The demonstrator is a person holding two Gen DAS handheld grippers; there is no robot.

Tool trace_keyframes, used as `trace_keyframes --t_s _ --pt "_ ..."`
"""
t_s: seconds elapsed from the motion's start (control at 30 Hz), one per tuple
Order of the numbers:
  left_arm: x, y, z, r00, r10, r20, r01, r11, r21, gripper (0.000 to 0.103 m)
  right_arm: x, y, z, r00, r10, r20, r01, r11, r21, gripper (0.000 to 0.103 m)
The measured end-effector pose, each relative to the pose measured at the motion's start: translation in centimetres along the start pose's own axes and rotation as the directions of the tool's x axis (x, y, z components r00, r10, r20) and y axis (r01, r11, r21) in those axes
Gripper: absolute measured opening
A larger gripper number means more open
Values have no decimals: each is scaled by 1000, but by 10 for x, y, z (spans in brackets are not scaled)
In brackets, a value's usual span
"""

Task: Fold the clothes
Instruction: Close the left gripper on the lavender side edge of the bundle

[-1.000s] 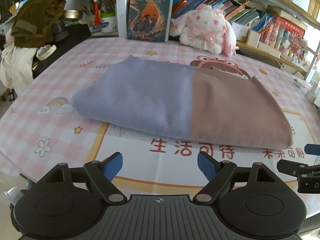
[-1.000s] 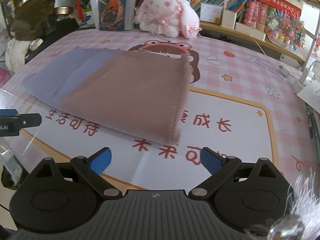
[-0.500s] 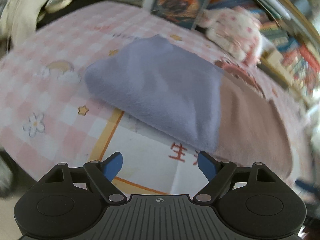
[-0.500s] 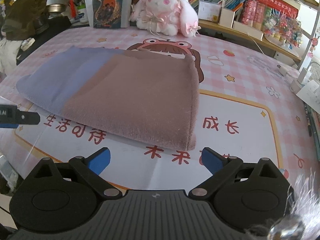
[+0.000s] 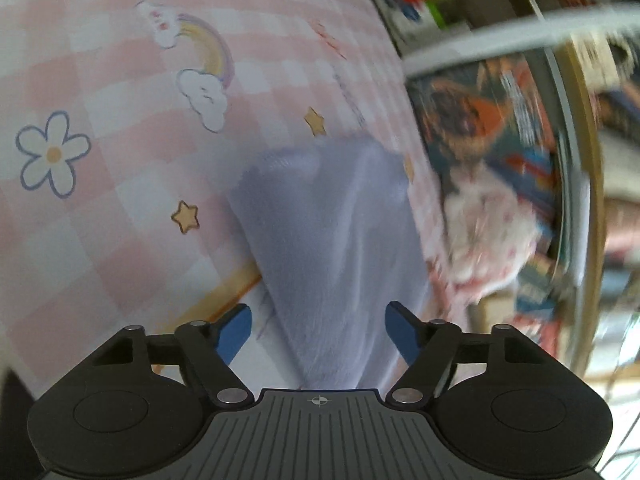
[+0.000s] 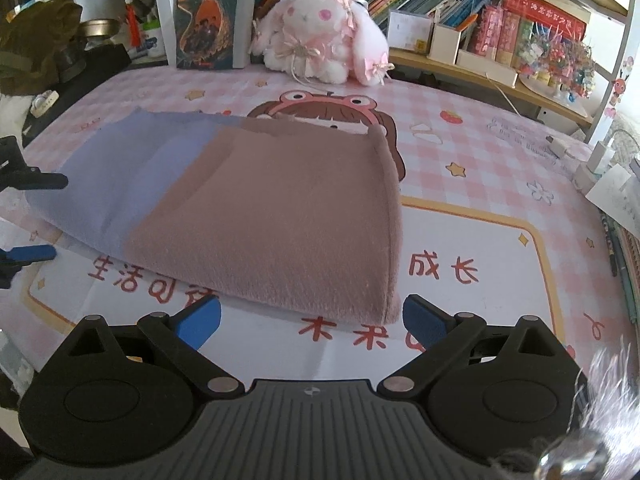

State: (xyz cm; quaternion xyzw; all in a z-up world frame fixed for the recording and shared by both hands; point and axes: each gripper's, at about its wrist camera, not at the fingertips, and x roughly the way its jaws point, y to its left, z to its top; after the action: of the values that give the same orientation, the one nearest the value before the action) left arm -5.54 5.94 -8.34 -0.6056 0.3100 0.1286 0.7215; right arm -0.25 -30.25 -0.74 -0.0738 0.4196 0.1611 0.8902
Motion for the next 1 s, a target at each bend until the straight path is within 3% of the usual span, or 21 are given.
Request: trace_keyframes --t_s 0.3,0.5,0.6,0.7,0.73,0.77,0.83,0.93,0.97,1.0 --pt "17 8 22 999 -47 22 49 993 -106 68 -2 0 4 998 -65 -2 65 997 37 98" --pt "23 2 27 999 -7 36 10 995 -98 58 -3 0 9 994 -109 8 108 992 69 96" --pt "24 2 28 999 22 44 -18 995 -100 41 -4 -5 9 991 -137 14 134 984 116 95" --pt "25 5 28 997 31 65 -23 993 -112 29 -1 -12 8 987 -162 -3 160 971 176 84" --pt "25 5 27 997 34 72 -25 993 -111 18 0 -15 9 985 -169 -10 168 966 197 80" --pt "24 1 27 996 31 83 -24 996 -83 14 1 -18 9 984 -176 -17 176 960 218 74" --pt "19 -17 22 994 3 107 -14 995 98 13 4 -24 10 982 -187 -31 189 947 258 62" --pt "14 -43 16 991 -34 126 -14 932 362 14 8 -30 11 980 -196 -48 201 933 298 57" --pt "18 -40 18 993 -16 116 -28 931 364 14 9 -31 11 979 -198 -52 204 930 304 57" --pt "22 -32 23 995 7 101 -39 948 315 14 10 -31 12 978 -200 -56 207 929 307 57"
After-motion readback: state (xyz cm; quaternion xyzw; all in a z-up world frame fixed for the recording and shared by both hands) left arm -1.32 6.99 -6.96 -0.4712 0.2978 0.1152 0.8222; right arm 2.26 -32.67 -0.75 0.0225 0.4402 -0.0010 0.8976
